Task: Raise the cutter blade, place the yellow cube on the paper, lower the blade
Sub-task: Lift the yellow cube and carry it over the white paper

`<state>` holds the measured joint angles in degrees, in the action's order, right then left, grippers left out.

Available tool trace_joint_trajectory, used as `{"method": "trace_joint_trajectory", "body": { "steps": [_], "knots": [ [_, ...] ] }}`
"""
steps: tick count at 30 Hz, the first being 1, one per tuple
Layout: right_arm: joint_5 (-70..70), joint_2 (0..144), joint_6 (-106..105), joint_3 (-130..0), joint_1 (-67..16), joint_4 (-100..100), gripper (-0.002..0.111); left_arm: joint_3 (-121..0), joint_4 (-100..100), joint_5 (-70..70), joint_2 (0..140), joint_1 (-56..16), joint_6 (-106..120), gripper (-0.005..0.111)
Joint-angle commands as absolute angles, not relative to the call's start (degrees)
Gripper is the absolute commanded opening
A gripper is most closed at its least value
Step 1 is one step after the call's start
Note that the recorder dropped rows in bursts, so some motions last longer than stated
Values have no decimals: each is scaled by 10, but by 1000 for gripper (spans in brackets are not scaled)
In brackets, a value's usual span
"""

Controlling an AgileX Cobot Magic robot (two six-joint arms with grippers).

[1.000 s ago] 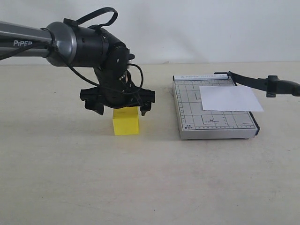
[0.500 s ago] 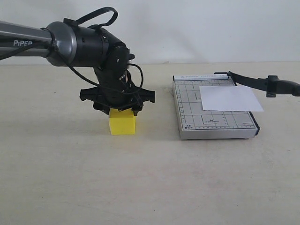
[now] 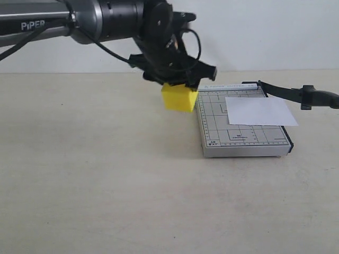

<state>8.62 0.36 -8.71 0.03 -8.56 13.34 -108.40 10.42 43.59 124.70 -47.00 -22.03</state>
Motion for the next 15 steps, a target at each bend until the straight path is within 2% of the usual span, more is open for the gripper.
{"method": "trace_joint_trajectory", "body": {
  "steps": [1,8,15],
  "knots": [
    [84,0,-90,0,-86,129,0,-1150,93,411,1264,-485,-192,4],
    [84,0,-90,0,-86,129,0,-1257,28,424,1328,-486,-177,4],
    [84,0,-90,0,-86,129,0,-1313,-35,420,1374,-486,-149,4]
  ]
}}
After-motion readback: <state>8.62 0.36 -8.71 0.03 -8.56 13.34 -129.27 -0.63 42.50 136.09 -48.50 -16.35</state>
